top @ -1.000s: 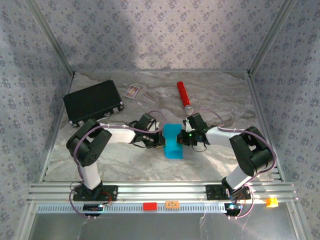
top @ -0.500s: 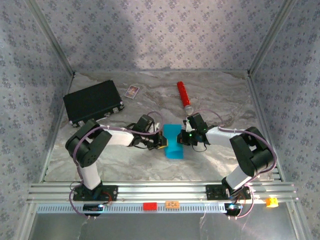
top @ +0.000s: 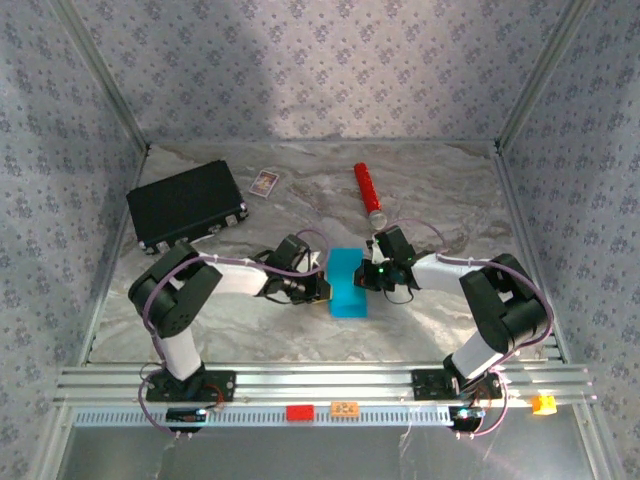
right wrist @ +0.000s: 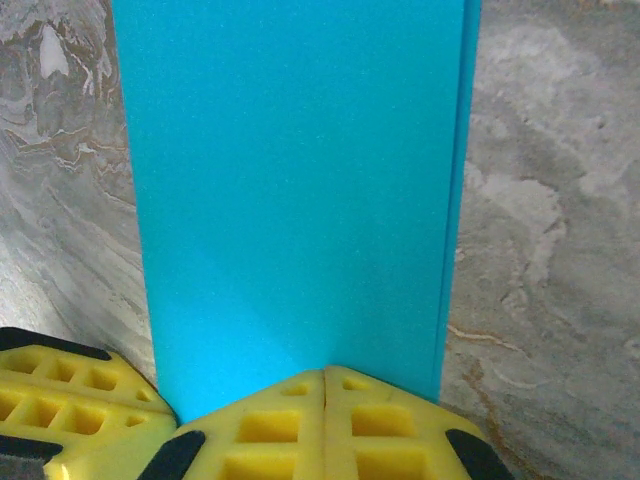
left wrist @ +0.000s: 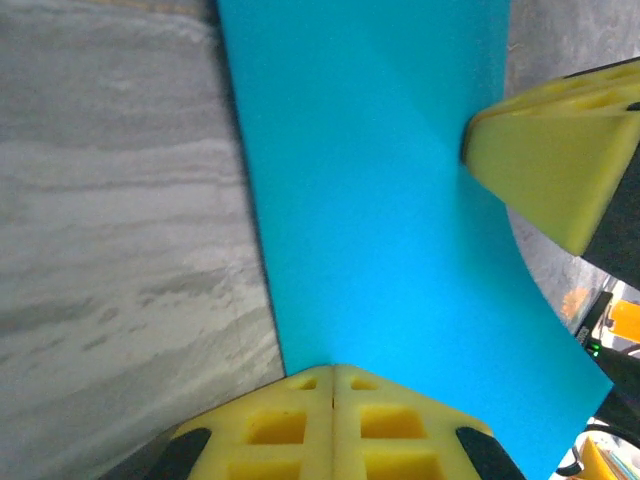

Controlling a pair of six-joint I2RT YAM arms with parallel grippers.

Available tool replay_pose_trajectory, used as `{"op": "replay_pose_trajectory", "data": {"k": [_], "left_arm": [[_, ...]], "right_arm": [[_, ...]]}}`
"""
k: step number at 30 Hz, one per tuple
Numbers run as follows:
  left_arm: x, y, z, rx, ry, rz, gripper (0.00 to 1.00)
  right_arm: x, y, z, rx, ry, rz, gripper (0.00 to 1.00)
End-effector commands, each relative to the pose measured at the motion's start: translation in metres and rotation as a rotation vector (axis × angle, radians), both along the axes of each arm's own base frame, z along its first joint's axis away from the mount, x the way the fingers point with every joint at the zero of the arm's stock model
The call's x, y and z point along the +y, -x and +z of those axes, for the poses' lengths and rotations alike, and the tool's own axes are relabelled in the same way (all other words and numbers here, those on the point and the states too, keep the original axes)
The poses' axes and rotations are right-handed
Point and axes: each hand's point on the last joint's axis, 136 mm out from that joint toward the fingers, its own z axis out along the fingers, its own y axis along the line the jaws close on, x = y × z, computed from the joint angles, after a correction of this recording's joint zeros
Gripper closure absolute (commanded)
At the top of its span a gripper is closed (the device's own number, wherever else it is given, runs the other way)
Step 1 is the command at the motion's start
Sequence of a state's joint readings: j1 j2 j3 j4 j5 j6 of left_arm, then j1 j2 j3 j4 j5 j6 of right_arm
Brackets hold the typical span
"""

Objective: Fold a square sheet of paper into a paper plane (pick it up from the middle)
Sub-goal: First fold in half a square sheet of paper at the center of the table.

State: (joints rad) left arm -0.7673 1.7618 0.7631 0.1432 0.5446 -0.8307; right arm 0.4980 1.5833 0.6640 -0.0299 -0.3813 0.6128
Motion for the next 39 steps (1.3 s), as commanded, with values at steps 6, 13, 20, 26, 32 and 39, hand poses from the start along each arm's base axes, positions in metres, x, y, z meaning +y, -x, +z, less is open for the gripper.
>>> {"op": "replay_pose_trajectory", "data": {"k": [6,13,20,26,32,39], "left_arm": [[-0.02,-0.003,0.04,0.012,0.109,0.035,1.0],[-0.026,0.007,0.019,0.088,0.11,0.01,1.0],[-0.001,0.026,-0.024,0.131,0.001,0.005,1.0],[0.017,0.036,-0.032,0.11,-0.059,-0.004,1.0],[-0.005,0.021,0.012,0.047,0.025,-0.013,1.0],[-0.029,0.012,0.039,0.046,0.14,-0.001,1.0]], "right_arm": [[-0.032,0.029,-0.033,0.121,0.149,-0.044,1.0],[-0.032,0.029,-0.034,0.122,0.149,-0.045,1.0],[-0.032,0.029,-0.035,0.134,0.144,-0.065,1.0],[-0.033,0.029,-0.034,0.133,0.146,-0.066,1.0],[-0.033,0.028,-0.034,0.132,0.145,-0.069,1.0],[-0.032,0.028,-0.035,0.133,0.144,-0.065,1.0]]}}
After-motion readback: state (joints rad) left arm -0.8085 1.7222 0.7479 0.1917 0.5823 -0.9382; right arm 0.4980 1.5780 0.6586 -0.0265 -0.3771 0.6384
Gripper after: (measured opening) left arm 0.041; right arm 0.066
